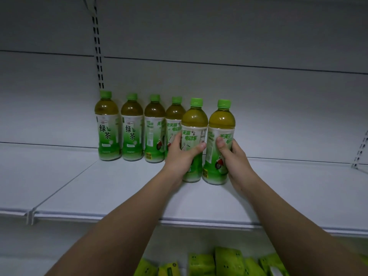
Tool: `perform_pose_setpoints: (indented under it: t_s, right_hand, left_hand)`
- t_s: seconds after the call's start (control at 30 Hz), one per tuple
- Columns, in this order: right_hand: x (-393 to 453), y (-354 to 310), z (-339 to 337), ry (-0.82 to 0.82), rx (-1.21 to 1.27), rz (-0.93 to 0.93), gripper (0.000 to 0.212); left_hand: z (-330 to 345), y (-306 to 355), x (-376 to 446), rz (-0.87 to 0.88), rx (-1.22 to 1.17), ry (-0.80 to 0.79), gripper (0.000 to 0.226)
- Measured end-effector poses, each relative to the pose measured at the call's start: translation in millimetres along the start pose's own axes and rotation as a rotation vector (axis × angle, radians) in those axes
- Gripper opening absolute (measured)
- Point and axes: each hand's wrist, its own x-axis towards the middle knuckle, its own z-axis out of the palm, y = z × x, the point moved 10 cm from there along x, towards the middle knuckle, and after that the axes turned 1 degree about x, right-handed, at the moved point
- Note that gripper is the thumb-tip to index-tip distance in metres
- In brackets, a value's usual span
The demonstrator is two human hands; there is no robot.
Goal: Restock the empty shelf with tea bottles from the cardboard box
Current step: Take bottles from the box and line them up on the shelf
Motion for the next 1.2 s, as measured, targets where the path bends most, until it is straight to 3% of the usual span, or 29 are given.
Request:
perform_pose_setpoints:
  t_s: [0.17,0.4,0.5,0.6,0.73,0.93,1.07,1.2]
  right_hand:
    - [33,11,-6,0.061,-0.033,-0.007,0.036]
    - [41,19,-13,0.081,-0.181,-0.054,0.027]
    - [39,20,-13,0.071,-0.202,-0.05,0.029]
    - [35,19,-11,0.054,-0.257,-0.053,0.044]
    - [30,14,-14,0.075,-0.389,-0.082,0.05]
    - [28,14,-24,0.18,-0.511,-0.091,0.058]
    - [26,15,-26,0.221,-0.497,-0.098,0.063]
    - [27,18,-25,0.198,-0.504,-0.07,0.065]
  left_hand:
    - [5,1,16,0.08,0.126,0.081,0.062]
    - [-17,16,9,0.284,0.501,0.204,0.085]
    - [-13,13,7,0.257,0.551,0.136,0.092]
    - [-8,7,10,0.224,0.503,0.056,0.098]
    - [-12,5,9,0.214,0.515,0.121,0.088]
    - [-28,-2,10,0.139,0.659,0.291,0.044]
    - [-22,-2,7,0.161,0.711,0.3,0.04]
    - [-19,-8,7,0.14,0.709,0.208,0.046]
